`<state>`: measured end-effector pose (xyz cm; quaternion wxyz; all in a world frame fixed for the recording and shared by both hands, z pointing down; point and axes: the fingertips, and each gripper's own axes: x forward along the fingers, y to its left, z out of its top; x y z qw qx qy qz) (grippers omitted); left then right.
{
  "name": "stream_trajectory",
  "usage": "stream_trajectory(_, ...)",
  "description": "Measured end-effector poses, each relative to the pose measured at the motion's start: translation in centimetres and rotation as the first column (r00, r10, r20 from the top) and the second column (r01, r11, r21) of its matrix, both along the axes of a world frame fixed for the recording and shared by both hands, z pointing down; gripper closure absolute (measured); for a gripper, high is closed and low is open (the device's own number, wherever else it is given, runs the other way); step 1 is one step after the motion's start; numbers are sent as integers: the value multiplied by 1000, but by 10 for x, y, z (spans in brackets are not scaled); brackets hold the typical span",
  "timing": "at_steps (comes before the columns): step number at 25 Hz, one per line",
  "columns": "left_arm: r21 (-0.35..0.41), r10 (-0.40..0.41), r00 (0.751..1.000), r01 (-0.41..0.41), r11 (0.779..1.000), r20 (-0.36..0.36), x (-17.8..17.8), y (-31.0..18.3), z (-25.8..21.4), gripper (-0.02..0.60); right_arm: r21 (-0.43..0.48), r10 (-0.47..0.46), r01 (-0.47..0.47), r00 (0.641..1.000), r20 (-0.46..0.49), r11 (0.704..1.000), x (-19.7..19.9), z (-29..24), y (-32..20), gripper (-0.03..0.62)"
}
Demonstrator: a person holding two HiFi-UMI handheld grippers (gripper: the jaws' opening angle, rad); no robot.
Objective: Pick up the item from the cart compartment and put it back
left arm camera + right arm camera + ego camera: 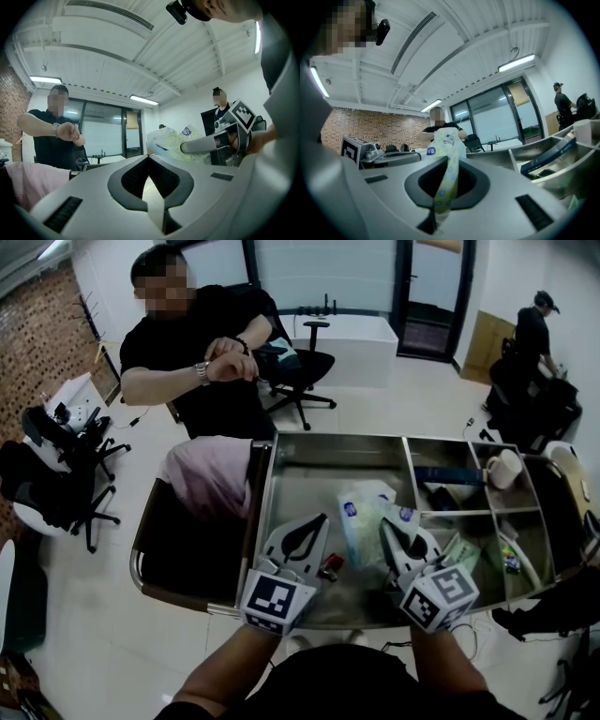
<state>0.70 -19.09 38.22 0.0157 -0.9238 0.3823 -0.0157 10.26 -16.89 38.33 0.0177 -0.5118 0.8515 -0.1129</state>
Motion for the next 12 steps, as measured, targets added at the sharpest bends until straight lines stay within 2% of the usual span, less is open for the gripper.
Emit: stream_trajectory(12,4,-3,1000,3,1000,-3,0,-1,1,581,7,6,-6,1000,-5,1000,-1,-2,-6,577)
